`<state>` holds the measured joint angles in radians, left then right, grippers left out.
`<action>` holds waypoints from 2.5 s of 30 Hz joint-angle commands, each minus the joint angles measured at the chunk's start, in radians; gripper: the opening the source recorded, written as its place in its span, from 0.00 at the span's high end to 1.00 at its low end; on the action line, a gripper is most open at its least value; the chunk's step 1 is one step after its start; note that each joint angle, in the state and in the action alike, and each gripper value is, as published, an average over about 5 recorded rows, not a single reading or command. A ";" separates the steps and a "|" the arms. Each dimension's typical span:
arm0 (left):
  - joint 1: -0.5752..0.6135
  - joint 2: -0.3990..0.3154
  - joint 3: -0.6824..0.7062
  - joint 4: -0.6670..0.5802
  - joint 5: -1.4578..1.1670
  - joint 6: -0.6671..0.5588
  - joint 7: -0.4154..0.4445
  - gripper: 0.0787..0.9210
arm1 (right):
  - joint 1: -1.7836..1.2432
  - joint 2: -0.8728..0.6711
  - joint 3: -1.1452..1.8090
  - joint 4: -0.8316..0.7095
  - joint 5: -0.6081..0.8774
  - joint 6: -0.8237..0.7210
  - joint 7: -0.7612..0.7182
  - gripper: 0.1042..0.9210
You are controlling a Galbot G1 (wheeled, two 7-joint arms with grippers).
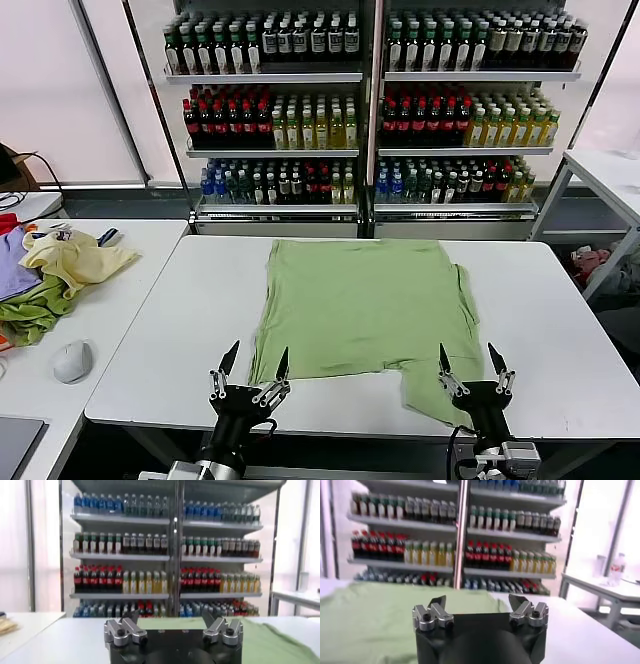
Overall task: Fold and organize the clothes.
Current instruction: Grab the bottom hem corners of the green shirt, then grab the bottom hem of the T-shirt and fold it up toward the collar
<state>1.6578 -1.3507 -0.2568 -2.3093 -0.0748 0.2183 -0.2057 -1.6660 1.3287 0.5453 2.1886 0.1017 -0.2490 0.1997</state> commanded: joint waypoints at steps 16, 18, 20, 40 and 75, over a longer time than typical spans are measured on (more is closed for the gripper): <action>-0.233 0.034 0.033 0.267 -0.146 0.309 -0.170 0.12 | -0.030 0.035 -0.015 -0.063 -0.027 -0.142 0.026 0.12; -0.243 0.033 0.041 0.280 -0.143 0.311 -0.182 0.12 | -0.034 0.037 -0.021 -0.067 -0.024 -0.147 0.028 0.12; -0.252 0.030 0.043 0.289 -0.143 0.316 -0.192 0.12 | -0.038 0.039 -0.028 -0.069 -0.021 -0.148 0.028 0.12; -0.235 0.043 0.048 0.259 -0.314 0.359 -0.192 0.46 | -0.047 0.040 -0.035 -0.058 0.049 -0.151 0.026 0.71; -0.460 0.119 0.044 0.319 -0.407 0.186 -0.131 0.97 | 0.404 -0.140 -0.028 -0.238 0.176 -0.006 -0.026 0.98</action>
<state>1.3018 -1.2420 -0.2138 -2.0534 -0.4577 0.4297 -0.3444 -1.3909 1.2145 0.5229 2.0259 0.2611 -0.2712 0.1738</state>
